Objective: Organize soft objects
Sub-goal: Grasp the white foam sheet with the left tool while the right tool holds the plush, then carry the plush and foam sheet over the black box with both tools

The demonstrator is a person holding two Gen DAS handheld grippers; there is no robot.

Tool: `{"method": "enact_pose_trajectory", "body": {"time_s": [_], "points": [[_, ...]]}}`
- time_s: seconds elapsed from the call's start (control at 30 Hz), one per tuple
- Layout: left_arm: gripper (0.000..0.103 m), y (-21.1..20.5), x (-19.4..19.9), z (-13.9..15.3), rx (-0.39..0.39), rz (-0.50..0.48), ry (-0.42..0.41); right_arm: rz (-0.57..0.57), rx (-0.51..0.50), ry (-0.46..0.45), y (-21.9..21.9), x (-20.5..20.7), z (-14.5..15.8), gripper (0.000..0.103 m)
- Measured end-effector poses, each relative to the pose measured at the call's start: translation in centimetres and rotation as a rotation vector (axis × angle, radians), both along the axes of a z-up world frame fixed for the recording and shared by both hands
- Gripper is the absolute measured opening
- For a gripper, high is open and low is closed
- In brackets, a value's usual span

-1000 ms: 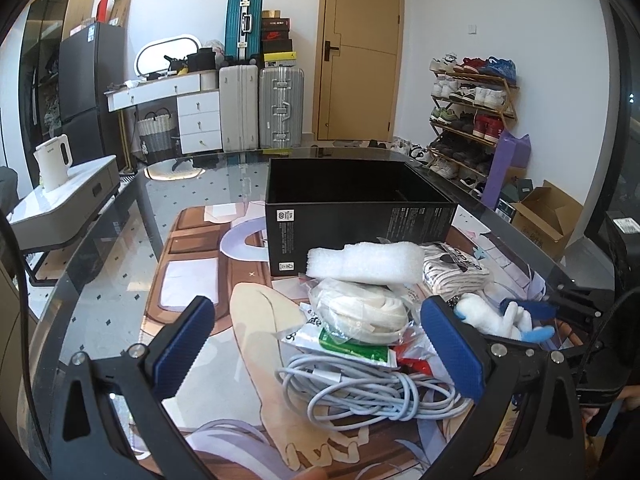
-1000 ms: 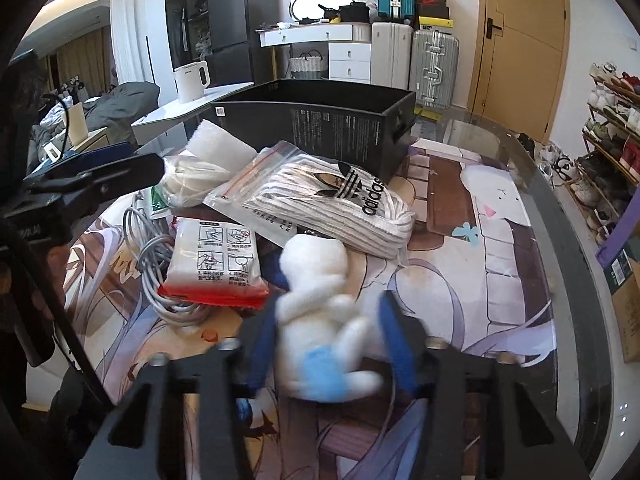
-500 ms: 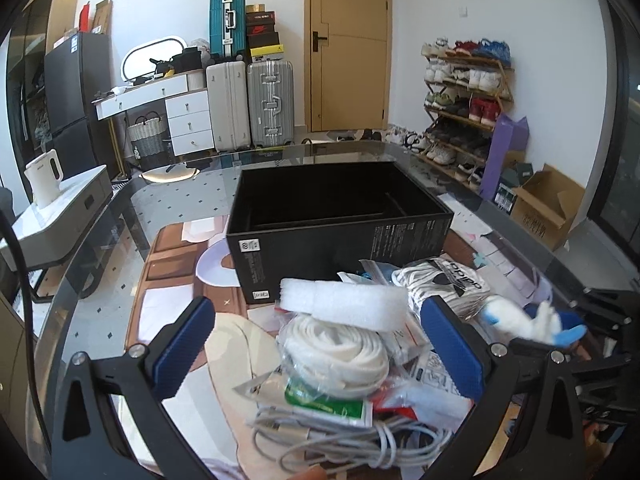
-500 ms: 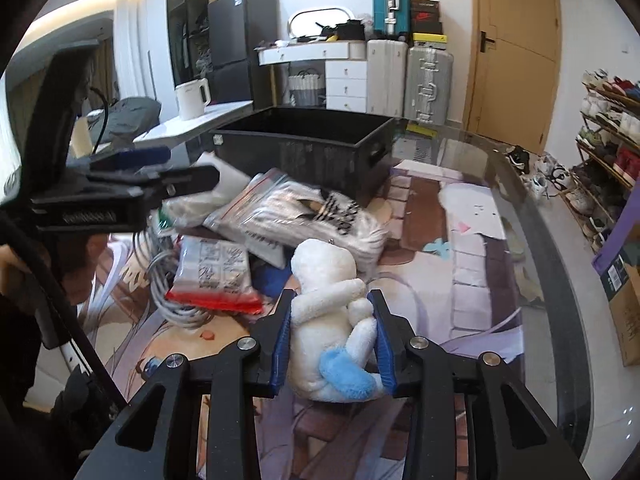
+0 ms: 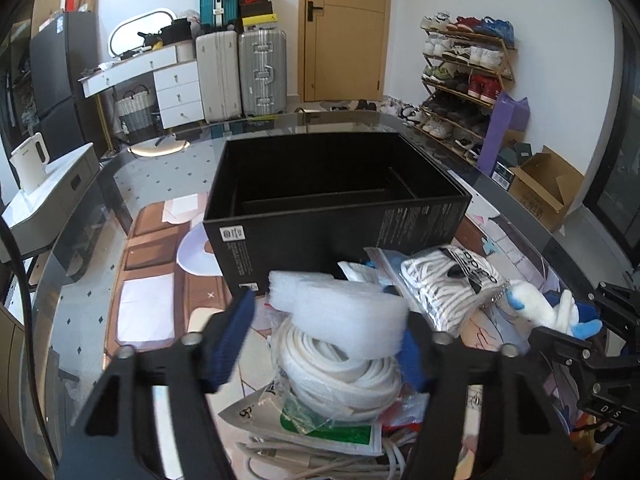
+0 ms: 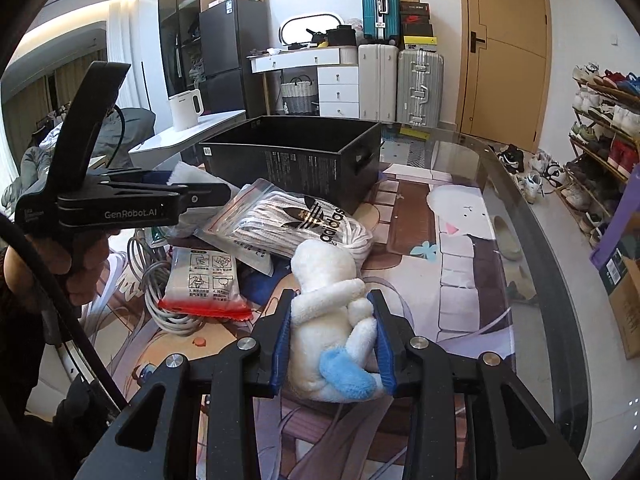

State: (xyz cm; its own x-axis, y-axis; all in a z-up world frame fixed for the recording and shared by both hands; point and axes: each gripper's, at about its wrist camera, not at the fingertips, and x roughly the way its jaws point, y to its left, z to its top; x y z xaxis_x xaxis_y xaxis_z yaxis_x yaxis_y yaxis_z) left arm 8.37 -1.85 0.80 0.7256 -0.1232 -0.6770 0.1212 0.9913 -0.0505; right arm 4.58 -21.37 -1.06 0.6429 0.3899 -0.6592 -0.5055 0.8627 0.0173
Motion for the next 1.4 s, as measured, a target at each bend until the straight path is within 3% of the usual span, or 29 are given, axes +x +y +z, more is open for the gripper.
{"method": "enact_pose_trajectory", "body": {"time_s": [0.03,0.13,0.73,1.4], "points": [[0.042,0.1,0.0,0.0,-0.005,-0.005,-0.001,0.001,0.003,-0.002,0.0,0.1,0.0,0.036],[0.039,0.5,-0.3,0.0,-0.022,-0.014,-0.004,0.000,0.004,-0.008,0.1,0.0,0.1,0.036],[0.038,2.1,-3.5,2.1,-0.033,-0.012,-0.073,0.038,0.084,-0.037,1.0,-0.4,2.4,0.036],[0.038,4.1,-2.8,5.4,-0.056,-0.007,-0.140,0.066,0.112,-0.062,3.8,4.1,9.2,0.036]]}}
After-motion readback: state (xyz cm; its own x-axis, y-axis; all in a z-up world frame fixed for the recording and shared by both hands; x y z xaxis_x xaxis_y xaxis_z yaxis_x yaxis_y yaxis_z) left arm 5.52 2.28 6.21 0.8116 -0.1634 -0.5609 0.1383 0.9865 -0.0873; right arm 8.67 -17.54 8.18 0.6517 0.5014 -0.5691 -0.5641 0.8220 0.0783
